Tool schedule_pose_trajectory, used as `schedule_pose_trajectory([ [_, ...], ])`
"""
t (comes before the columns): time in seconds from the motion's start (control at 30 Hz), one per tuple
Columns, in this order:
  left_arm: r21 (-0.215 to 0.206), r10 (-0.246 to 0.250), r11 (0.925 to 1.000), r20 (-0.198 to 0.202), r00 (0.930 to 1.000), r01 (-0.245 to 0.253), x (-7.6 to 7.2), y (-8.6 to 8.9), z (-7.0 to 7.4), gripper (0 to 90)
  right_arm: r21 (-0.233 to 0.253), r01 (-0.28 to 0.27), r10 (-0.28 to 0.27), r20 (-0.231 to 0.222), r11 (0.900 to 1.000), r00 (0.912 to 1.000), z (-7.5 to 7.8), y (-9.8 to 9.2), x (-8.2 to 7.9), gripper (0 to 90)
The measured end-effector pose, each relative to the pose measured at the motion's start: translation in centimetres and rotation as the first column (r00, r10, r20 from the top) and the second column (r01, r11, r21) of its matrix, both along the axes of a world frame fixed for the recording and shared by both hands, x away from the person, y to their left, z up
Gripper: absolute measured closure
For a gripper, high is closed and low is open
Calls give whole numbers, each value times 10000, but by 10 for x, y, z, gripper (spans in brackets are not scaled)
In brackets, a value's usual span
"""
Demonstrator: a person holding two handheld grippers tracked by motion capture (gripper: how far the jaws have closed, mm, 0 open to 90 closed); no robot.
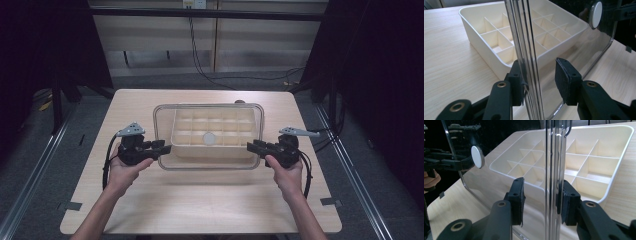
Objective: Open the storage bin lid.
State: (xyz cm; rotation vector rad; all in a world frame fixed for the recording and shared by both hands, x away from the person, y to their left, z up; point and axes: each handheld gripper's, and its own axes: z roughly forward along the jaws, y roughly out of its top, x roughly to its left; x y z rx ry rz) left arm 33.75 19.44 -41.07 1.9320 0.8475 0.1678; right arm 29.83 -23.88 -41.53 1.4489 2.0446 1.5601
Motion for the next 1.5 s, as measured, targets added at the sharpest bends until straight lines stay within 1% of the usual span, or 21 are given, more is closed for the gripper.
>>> schedule_pose_trajectory([
  [0.03, 89, -26, 10000, 12, 10000, 26, -2, 0, 0, 608, -18, -26, 26, -34, 10000, 10000, 0, 0, -2, 611],
  [0.17, 121, -56, 9999, 9, 10000, 55, -4, 1, 0, 608, -28, -73, 73, -26, 10000, 10000, -1, 1, -5, 611],
  [0.2, 87, -44, 10000, -61, 10000, 44, -4, 1, 0, 608, -15, -24, 24, -35, 10000, 10000, -2, 2, -6, 612],
  [0.23, 173, -71, 9998, -97, 9999, 73, -3, 2, 0, 608, -15, -24, 24, -35, 10000, 10000, -2, 2, -6, 612],
  [0.4, 52, -33, 10000, -82, 10000, 34, -7, 6, 1, 608, 77, -140, 141, -99, 9999, 9999, -3, 5, -10, 619],
  [0.47, 55, -82, 10000, -128, 9999, 83, -10, 9, 0, 607, 110, -187, 189, -150, 9998, 9997, -3, 6, -13, 623],
  [0.5, 23, -28, 10000, -158, 9999, 29, -12, 9, 0, 607, 99, -219, 220, -123, 9997, 9997, -3, 6, -14, 626],
  [0.63, 74, -143, 9999, -229, 9996, 145, -16, 8, -2, 607, 67, -283, 284, -184, 9996, 9994, -4, 6, -21, 629],
  [0.67, 168, -204, 9996, -231, 9995, 208, -18, 8, -3, 608, 84, -296, 298, -192, 9995, 9994, -5, 5, -22, 629],
  [0.7, 143, -220, 9996, -267, 9994, 224, -19, 7, -3, 608, 82, -289, 290, -245, 9996, 9993, -5, 5, -24, 629],
  [0.8, 248, -252, 9994, -291, 9993, 259, -22, 6, -5, 608, 102, -286, 289, -298, 9995, 9991, -7, 4, -26, 629],
  [0.83, 132, -238, 9996, -496, 9985, 244, -24, 6, -7, 610, 108, -293, 297, -382, 9995, 9988, -10, 3, -29, 627],
  [0.9, 177, -254, 9995, -526, 9983, 264, -25, 6, -9, 610, 88, -293, 297, -407, 9995, 9987, -11, 2, -30, 627],
  [0.93, 300, -257, 9992, -528, 9983, 273, -27, 6, -10, 610, 95, -285, 290, -514, 9995, 9983, -13, 2, -32, 627],
  [0.97, 227, -281, 9993, -606, 9978, 295, -29, 6, -12, 611, 86, -335, 340, -671, 9994, 9972, -16, 3, -35, 627],
  [1.07, 242, -272, 9993, -633, 9976, 288, -32, 6, -14, 610, 80, -361, 365, -681, 9993, 9970, -18, 3, -37, 628],
  [1.1, 307, -280, 9991, -625, 9977, 300, -34, 7, -14, 610, 81, -386, 391, -670, 9992, 9970, -18, 3, -40, 629],
  [1.27, 286, -312, 9990, -661, 9973, 332, -39, 8, -13, 610, 137, -439, 447, -699, 9989, 9966, -16, 4, -44, 634],
  [1.3, 362, -369, 9986, -657, 9972, 394, -41, 9, -13, 610, 115, -462, 469, -672, 9989, 9966, -16, 4, -45, 635],
  [1.37, 354, -412, 9984, -662, 9970, 436, -45, 9, -13, 610, 103, -539, 545, -668, 9985, 9963, -16, 4, -51, 638],
  [1.5, 428, -449, 9979, -714, 9964, 480, -49, 9, -15, 610, 150, -579, 589, -778, 9982, 9952, -18, 4, -56, 639],
])
